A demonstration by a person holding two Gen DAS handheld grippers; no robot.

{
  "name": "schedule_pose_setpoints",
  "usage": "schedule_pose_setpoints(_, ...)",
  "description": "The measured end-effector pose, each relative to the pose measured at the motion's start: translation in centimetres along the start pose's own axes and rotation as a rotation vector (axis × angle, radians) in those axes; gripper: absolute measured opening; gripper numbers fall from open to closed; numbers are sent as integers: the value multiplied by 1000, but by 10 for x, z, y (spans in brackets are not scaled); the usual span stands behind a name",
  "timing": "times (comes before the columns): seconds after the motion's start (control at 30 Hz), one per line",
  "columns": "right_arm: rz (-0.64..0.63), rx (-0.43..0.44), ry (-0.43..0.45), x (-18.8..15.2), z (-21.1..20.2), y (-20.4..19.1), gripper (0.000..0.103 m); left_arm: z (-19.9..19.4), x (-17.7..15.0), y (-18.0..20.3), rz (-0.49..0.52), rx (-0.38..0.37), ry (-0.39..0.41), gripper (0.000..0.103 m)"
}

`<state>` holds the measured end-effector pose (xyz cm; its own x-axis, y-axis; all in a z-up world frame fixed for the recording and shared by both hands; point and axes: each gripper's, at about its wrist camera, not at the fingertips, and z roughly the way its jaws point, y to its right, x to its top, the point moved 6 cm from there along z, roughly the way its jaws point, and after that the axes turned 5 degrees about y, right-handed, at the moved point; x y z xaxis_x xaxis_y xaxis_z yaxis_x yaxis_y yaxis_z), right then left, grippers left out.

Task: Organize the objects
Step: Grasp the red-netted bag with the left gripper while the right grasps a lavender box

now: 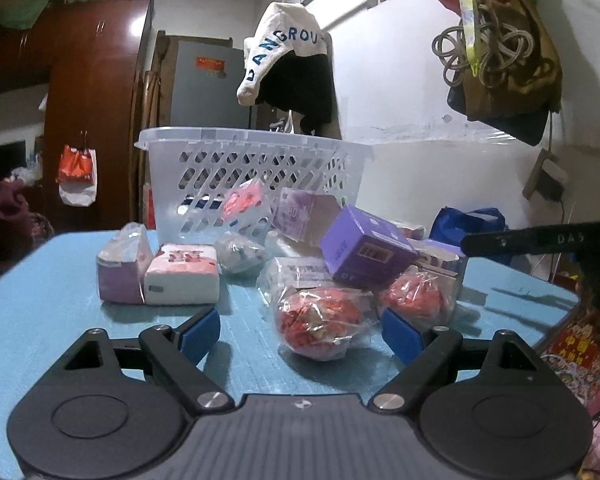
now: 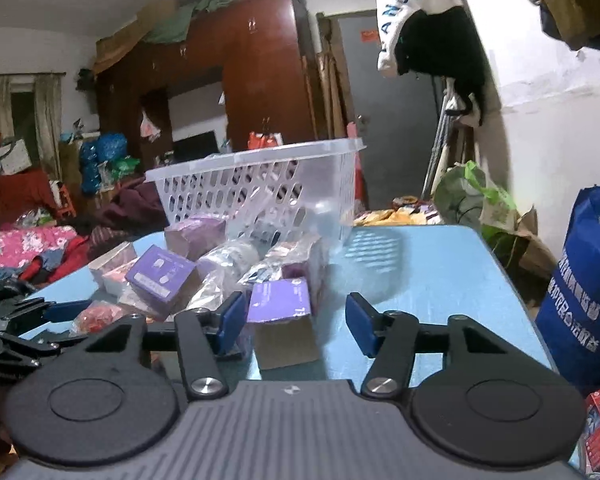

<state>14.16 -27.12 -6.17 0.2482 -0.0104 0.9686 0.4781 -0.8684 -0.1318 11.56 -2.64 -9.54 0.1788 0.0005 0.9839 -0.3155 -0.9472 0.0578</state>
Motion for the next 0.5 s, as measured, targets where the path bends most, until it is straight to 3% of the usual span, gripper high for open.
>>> schedule_pose_setpoints(0.1, -38, 29, -38, -3, 12, -11, 58, 0, -1, 3, 18, 5, 4, 90)
schedule_pose_setpoints(0.27, -64, -12, -73, -10, 27, -12, 58, 0, -5, 6, 48, 3, 14, 91)
schedule_pose_setpoints(0.33, -68, -8, -73, -13, 28, -13, 41, 1, -5, 8, 60, 4, 17, 91)
schedule_pose_setpoints(0.4, -89, -3, -58, -14, 24, -16, 41, 0, -5, 7, 56, 6, 25, 72)
schedule_pose_setpoints(0.43, -98, -3, -42, -14, 20, -16, 41, -1, -5, 6, 48, -10, 17, 49)
schedule_pose_setpoints(0.5, -95, -13, 1, -11, 7, -13, 41, -4, -3, 2, 48, 1, 21, 49)
